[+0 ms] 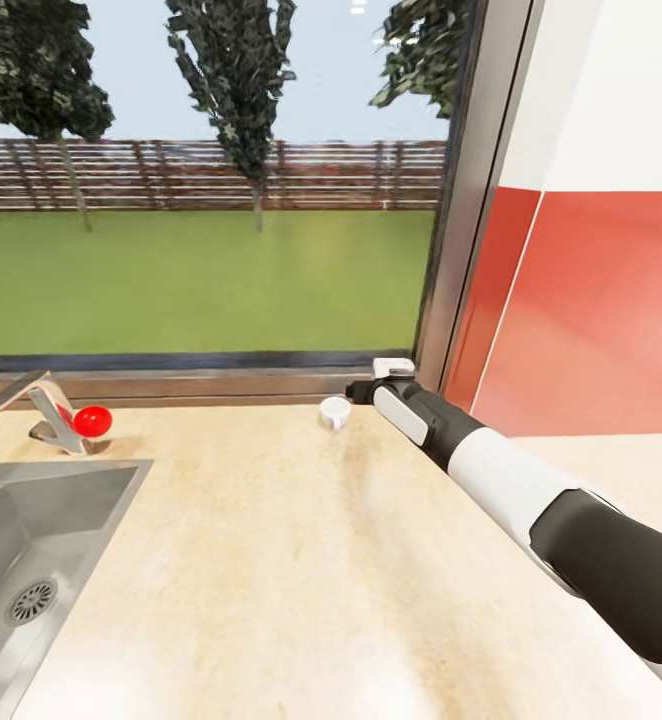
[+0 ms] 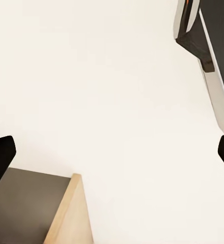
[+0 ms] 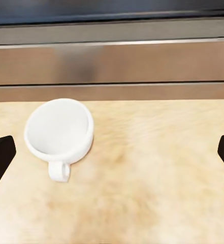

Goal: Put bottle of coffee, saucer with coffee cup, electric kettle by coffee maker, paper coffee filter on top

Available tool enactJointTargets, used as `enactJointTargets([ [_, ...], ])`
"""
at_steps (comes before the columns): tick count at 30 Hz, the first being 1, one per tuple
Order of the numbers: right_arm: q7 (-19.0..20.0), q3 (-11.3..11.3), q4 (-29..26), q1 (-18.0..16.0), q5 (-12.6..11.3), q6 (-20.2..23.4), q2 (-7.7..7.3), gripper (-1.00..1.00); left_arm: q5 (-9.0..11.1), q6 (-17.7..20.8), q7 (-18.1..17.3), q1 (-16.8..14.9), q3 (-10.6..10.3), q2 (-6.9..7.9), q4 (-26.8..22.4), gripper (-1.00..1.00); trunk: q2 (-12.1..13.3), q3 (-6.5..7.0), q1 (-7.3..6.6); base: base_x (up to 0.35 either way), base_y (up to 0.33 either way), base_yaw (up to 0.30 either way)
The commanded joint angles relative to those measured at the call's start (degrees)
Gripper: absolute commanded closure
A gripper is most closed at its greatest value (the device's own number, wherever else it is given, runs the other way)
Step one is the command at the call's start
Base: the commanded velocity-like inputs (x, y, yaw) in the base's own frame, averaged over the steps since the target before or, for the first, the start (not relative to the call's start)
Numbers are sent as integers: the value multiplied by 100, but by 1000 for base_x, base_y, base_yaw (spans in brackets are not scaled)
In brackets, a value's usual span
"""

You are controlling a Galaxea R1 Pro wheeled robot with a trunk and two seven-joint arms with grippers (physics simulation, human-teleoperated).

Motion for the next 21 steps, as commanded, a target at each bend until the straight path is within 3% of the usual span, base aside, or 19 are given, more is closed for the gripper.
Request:
enactJointTargets([
  [1, -46, 36, -7, -9, -45, 7, -5, -100, -46, -37, 17, -4, 42, 0, 13, -100, -8, -17, 2, 0, 0, 0],
  [21, -50, 36, -15, -9, -45, 7, -4, -100, -46, -36, 20, 8, 42, -5, 13, -100, -8, -198, 2, 0, 13, 0],
])
